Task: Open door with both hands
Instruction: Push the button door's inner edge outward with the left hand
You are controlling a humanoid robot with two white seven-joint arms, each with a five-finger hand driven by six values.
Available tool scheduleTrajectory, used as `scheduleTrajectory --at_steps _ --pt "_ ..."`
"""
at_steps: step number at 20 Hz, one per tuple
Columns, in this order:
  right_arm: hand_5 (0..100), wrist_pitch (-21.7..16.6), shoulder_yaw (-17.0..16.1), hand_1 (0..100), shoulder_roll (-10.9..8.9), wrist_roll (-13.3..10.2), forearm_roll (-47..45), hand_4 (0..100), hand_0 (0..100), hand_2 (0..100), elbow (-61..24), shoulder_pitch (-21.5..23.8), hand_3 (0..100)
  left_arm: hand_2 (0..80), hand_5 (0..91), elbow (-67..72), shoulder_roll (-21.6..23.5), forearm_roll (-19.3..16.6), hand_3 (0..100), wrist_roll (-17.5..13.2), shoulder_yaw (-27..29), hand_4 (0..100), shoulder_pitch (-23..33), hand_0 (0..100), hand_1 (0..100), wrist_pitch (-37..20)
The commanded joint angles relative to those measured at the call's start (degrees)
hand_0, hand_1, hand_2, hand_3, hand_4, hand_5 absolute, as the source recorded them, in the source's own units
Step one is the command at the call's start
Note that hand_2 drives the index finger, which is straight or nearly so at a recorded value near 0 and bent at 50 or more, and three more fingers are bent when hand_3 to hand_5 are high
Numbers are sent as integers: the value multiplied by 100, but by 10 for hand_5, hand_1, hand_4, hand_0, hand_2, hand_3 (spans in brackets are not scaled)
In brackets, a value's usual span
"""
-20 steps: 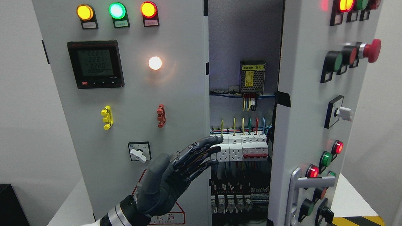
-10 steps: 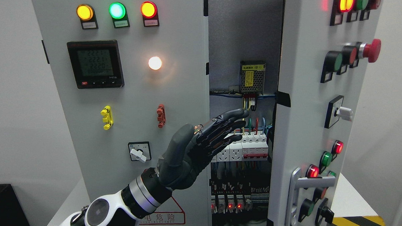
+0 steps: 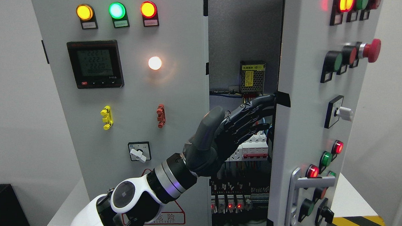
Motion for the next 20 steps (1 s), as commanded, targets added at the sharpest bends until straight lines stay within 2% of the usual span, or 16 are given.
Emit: scheduleTrajectory --at_steps 1,20 --pt "0 0 167 0 8 3 -88 0 0 0 0 0 0 0 0 257 -449 77 0 0 -313 0 -141 0 0 1" --pt "0 0 167 0 -1 3 -79 0 0 0 0 0 0 0 0 204 -686 138 0 0 -532 0 -309 0 0 -7"
